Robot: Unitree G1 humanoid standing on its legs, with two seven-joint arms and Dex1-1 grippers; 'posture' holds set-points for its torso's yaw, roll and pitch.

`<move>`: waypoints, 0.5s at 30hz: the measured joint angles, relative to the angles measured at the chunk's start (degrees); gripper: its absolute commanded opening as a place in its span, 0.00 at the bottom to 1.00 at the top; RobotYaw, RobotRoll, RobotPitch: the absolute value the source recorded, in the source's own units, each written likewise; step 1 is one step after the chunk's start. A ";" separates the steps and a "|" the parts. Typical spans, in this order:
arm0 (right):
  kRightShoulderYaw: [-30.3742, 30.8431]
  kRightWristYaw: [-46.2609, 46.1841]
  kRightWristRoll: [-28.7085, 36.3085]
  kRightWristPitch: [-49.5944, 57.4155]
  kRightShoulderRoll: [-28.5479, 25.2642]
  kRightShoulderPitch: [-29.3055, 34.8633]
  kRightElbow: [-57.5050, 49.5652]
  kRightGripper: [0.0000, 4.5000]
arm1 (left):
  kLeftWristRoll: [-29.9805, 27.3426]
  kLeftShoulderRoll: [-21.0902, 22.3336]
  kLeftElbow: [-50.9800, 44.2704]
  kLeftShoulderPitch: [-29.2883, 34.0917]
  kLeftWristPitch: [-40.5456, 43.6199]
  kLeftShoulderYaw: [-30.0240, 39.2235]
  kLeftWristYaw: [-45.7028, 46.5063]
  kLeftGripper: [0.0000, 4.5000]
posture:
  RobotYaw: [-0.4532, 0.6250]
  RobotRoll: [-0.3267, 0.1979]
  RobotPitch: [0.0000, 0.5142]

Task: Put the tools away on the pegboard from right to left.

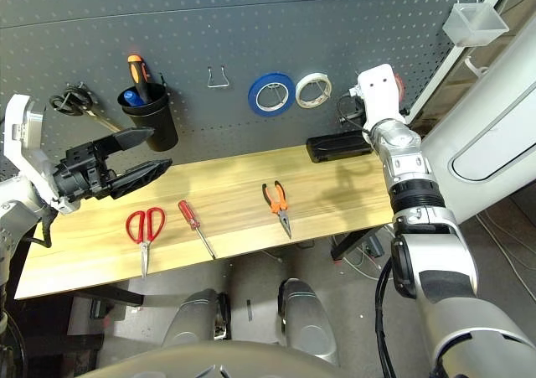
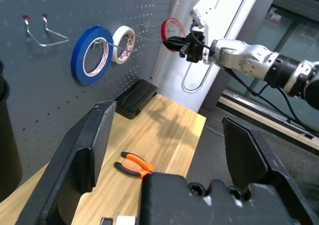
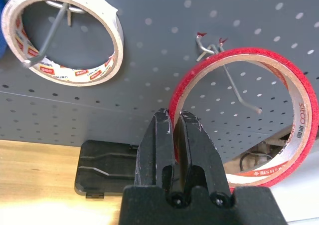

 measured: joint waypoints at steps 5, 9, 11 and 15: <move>0.69 -0.58 -1.11 -3.11 0.00 -2.22 6.12 0.35 | -0.21 -0.38 -0.14 0.00 0.68 -0.78 0.60 1.00 | 0.48 0.62 0.12; 1.16 -0.78 -1.28 -4.19 0.02 -2.21 6.90 0.70 | -0.38 -0.96 -0.32 -0.17 1.31 -2.19 1.27 1.00 | 0.47 0.62 0.13; 1.16 -0.85 -1.27 -4.57 -0.01 -2.15 6.41 0.87 | -0.47 -1.10 -0.34 -0.23 1.78 -2.97 1.50 1.00 | 0.46 0.62 0.14; 0.68 0.48 -0.33 -4.35 -1.38 2.06 -3.41 0.99 | -0.64 -1.27 -0.35 -0.57 2.45 -3.81 1.98 1.00 | 0.44 0.62 0.18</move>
